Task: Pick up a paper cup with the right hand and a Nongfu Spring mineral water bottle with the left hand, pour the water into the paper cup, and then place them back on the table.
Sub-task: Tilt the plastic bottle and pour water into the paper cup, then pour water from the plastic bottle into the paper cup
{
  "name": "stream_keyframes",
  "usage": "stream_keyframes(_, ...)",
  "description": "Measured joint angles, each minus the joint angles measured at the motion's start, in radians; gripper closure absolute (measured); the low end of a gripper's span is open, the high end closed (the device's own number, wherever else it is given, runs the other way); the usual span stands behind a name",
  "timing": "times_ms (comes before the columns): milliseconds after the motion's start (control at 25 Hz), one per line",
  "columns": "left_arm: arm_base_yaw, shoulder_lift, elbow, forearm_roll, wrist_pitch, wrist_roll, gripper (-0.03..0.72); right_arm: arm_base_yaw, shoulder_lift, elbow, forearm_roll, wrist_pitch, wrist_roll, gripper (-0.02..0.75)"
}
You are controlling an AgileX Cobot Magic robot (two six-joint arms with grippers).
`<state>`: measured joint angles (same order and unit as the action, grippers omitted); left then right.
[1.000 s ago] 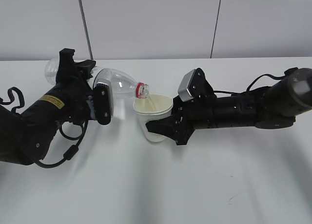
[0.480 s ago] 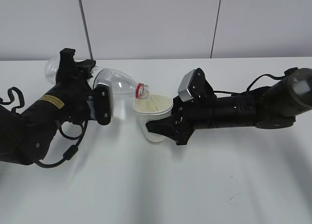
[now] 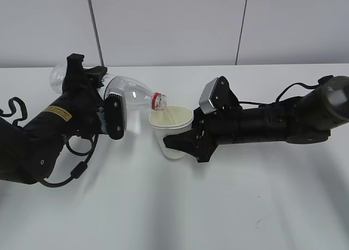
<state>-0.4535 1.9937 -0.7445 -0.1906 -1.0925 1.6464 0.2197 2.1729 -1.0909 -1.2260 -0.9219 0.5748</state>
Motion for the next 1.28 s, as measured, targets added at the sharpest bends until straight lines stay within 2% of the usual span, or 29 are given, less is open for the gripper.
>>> stream_keyframes(1280,0.0,0.0,0.0,0.001,0.0,0.0,0.344,0.0,0.0,0.0,-0.002,0.005,0.0,0.26)
